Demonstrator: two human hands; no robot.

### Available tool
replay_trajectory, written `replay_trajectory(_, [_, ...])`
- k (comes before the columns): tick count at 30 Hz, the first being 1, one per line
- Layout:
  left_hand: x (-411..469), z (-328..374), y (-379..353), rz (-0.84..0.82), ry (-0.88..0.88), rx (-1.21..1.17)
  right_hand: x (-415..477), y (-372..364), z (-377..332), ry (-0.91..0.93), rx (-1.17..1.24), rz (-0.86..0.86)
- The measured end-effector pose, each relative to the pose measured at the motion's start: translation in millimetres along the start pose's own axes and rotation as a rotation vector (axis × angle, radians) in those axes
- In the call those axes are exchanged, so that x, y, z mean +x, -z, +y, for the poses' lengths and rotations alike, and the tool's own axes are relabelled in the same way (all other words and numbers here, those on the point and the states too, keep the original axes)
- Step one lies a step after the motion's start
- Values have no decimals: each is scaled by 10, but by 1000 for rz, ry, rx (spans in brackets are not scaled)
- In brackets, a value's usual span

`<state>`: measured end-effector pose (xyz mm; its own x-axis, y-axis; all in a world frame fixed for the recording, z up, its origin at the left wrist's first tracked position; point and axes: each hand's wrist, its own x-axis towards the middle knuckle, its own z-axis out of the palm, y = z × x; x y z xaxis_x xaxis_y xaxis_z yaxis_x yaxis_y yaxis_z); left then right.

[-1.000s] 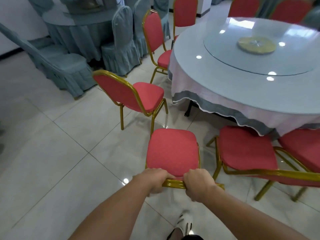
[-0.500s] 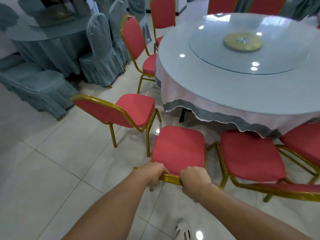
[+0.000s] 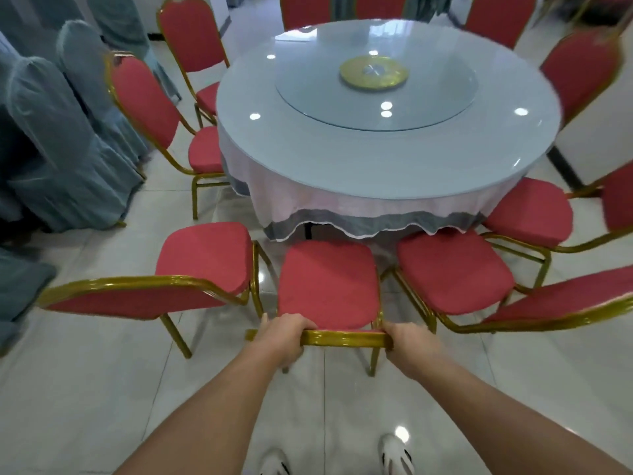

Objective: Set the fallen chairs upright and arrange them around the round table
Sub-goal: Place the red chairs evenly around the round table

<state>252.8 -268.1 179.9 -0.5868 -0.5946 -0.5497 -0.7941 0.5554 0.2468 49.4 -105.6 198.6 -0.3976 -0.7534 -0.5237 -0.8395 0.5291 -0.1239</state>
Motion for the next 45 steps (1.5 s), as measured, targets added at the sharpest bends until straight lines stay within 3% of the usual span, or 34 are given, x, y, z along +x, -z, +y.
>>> replay_trajectory(3, [71,-233,27,58,141,72,50,-39,-308,-48,1,13])
replay_trajectory(5, [141,-393,22,9,184,49,49,-25,-504,-76,-37,-1])
replay_trajectory(12, [190,-858,218,-66,86,34,-19,-166,-945,-112,-32,-42])
replay_trajectory(22, [348,-781,347,9,69,46,149,-107,-943,-151,-20,-14])
replay_trajectory(29, [572,-763,427,-80,16,69,294,-88,-854,-155,-1,-17])
replay_trajectory(34, [556,-751,502,-116,-2,75,380,-15,-850,-154,26,-126])
replay_trajectory(40, [432,-850,722,-249,-72,2,485,334,-842,-57,123,-432])
replay_trajectory(45, [438,-984,820,-208,-136,101,578,383,-921,93,17,-417])
